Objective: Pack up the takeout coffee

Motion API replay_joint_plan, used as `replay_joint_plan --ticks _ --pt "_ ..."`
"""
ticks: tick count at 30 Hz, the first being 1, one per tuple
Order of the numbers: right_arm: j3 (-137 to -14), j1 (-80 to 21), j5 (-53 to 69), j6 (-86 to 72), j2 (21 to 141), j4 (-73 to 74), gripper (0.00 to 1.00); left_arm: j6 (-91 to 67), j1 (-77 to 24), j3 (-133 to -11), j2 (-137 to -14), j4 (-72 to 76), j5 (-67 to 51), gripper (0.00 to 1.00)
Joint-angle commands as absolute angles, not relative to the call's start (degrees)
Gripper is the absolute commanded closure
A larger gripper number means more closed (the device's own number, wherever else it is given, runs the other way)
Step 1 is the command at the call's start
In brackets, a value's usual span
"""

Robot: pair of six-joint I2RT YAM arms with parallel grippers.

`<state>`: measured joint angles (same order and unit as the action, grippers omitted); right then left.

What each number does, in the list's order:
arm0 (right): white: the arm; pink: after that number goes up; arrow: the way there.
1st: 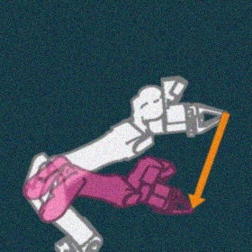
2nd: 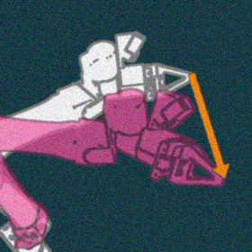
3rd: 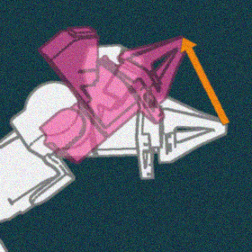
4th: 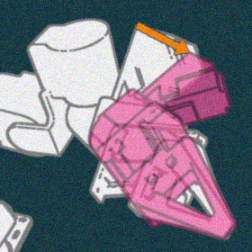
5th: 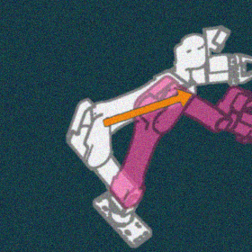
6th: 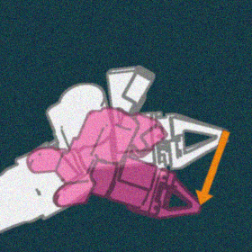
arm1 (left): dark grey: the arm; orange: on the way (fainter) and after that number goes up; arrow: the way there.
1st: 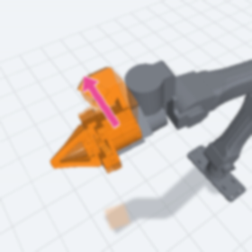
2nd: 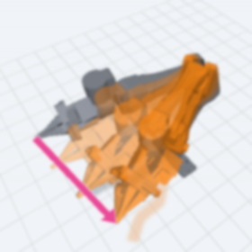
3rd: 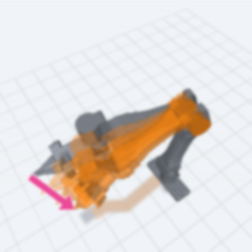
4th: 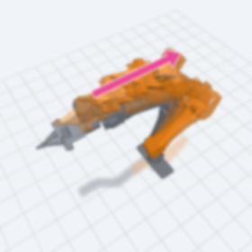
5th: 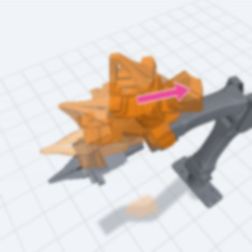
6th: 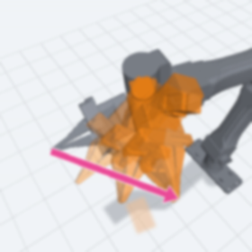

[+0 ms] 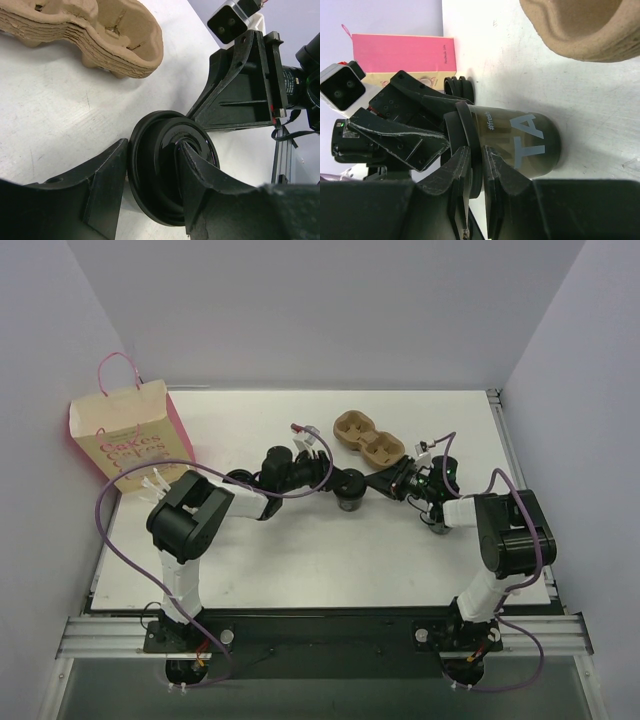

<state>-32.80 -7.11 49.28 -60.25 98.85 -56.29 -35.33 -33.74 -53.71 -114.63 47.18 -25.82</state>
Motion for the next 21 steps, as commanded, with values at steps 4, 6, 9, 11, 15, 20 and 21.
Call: replay_joint_plan --ticks 4,6,9,11,15,20,21 --pt "-25.8 -12.7 35.3 -47.5 98.8 -31.1 0.85 -26.5 -35.3 -45.4 -124.0 14.8 -19.2 0.48" --pt "-25.3 -13.2 35.7 -48.2 99.1 -31.8 0.85 -26.7 -35.4 -45.5 -123.9 14.6 -19.0 0.48" --pt "-24.6 -14.2 36.4 -50.3 99.8 -36.2 0.86 -27.0 -35.7 -45.7 -124.3 14.4 -18.7 0.48" --pt "-24.5 -14.7 37.9 -51.8 101.6 -39.2 0.87 -27.2 -35.9 -45.7 -124.5 14.3 -18.5 0.48" --pt "-22.0 -14.7 41.6 -57.2 106.1 -48.9 0.91 -27.2 -35.9 -45.5 -124.8 14.2 -18.1 0.48" --pt "-20.0 -14.7 40.2 -58.1 108.5 -49.7 0.91 -27.1 -36.0 -45.4 -124.3 13.7 -17.7 0.48" --pt "-20.0 -14.9 39.5 -57.4 107.8 -48.4 0.91 -27.0 -36.0 -45.4 -124.1 13.3 -17.3 0.48"
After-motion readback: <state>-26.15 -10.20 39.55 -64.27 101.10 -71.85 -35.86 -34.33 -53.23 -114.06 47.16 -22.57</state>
